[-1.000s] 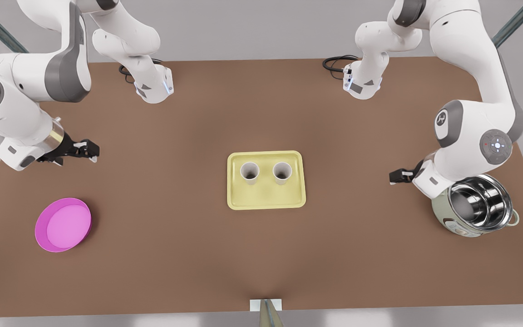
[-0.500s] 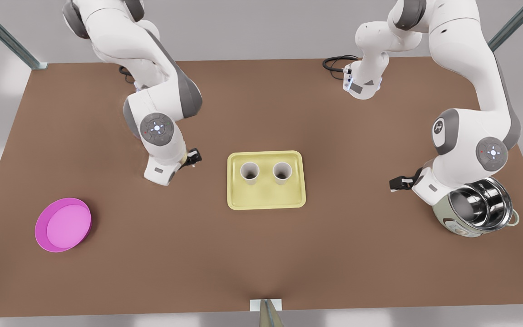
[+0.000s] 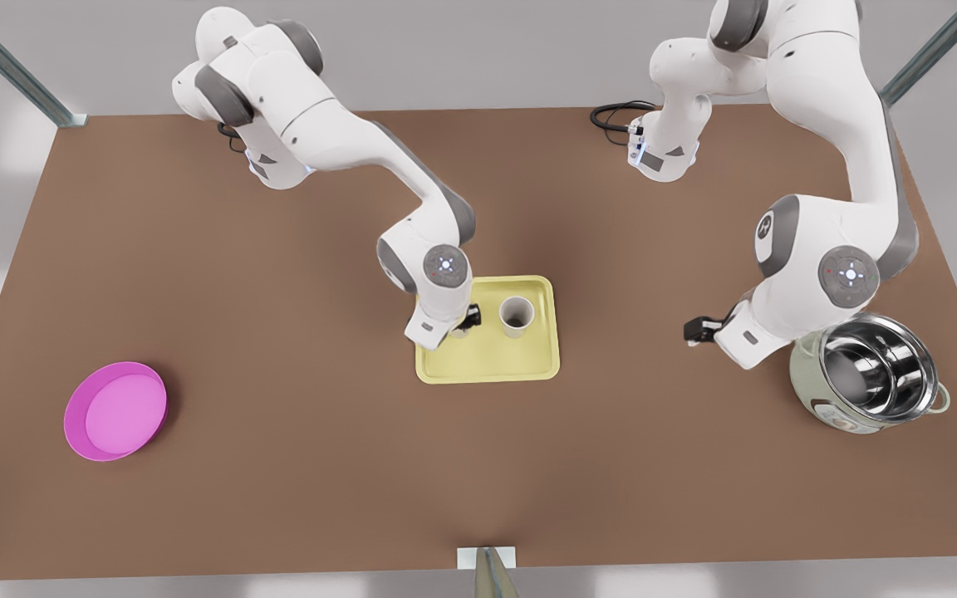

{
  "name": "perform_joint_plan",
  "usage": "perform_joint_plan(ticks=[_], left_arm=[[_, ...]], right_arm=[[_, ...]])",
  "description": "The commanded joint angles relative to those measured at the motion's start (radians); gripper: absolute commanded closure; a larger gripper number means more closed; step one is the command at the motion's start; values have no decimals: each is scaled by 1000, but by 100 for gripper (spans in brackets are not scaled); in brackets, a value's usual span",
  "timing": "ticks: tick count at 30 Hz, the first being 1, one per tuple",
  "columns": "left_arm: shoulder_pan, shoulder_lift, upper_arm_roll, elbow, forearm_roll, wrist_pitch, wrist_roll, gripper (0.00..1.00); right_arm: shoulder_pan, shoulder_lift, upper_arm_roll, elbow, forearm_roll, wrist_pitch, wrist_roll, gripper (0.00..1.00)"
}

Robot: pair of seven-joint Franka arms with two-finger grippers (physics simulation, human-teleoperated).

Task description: Use the left arm to pick up the white IKEA cup from the tray and place it on the middle-left position; use the right arm to pick up the white IKEA cup from the tray and place it on the middle-right position

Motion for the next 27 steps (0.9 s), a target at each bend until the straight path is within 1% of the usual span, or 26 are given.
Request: perform_joint_plan(ticks=[1, 5, 7, 8, 9, 10, 11, 12, 13, 14, 15, 16, 17, 18, 19, 21, 22, 23, 24, 25, 27], left_arm=[[-30, 0, 0, 10, 8, 8, -5, 0], [-41, 27, -2, 15, -3, 37, -9, 0], [-119, 30, -2, 15, 3, 41, -29, 0], [-167, 38, 0, 12, 7, 71, -104, 0], [-216, 43, -2, 10, 62, 72, -179, 0], [-259, 49, 0, -18, 74, 69, -198, 0], [-278, 32, -4, -67, 74, 66, -262, 0], [-337, 35, -2, -97, 71, 77, -375, 0], [-352, 30, -4, -148, 39, 117, -390, 0], [-328, -25, -2, -260, -49, 231, -368, 0], [-329, -123, -2, -491, -52, 478, -287, 0], [-337, -122, -4, -515, -53, 523, -336, 0], [-338, -116, -4, -507, -53, 525, -341, 0], [-338, -106, -4, -495, -53, 526, -342, 0], [-338, -102, -4, -495, -50, 525, -342, 0], [-337, -102, 0, -495, -46, 519, -341, 0], [-329, -106, 3, -495, -43, 514, -341, 0], [-329, -106, 7, -495, -43, 514, -342, 0], [-329, -106, 7, -495, -41, 514, -353, 0], [-331, -103, 6, -495, -41, 514, -364, 0], [-332, -96, 6, -495, -41, 516, -364, 0]], right_arm=[[3, 2, 0, -12, -3, 62, 253, 0], [18, 1, 2, -69, 0, 63, 258, 0], [21, -2, 2, -98, -1, 63, 258, 0], [21, -2, 2, -105, -1, 63, 258, 0], [21, -5, 2, -121, -1, 63, 258, 0], [23, -7, 3, -135, -1, 63, 256, 0], [23, -7, 2, -144, -1, 63, 256, 0], [33, -7, 3, -156, -1, 65, 256, 0], [35, -7, 3, -168, 0, 77, 258, 0], [35, -22, 3, -245, 0, 174, 264, 0], [35, -25, 3, -250, 0, 178, 265, 0], [35, -27, 3, -251, 0, 178, 265, 0], [35, -27, 3, -251, 0, 177, 265, 0], [35, -27, 3, -250, -1, 178, 264, 4], [35, -27, 3, -250, -1, 178, 264, 18], [38, -27, 3, -250, -1, 178, 262, 62], [38, -28, 3, -250, -1, 177, 259, 78], [38, -31, 3, -250, -1, 175, 261, 83], [37, -44, 3, -250, -1, 169, 258, 92], [37, -45, 3, -250, -1, 168, 256, 97], [30, -73, -5, -251, -1, 151, 262, 100]])
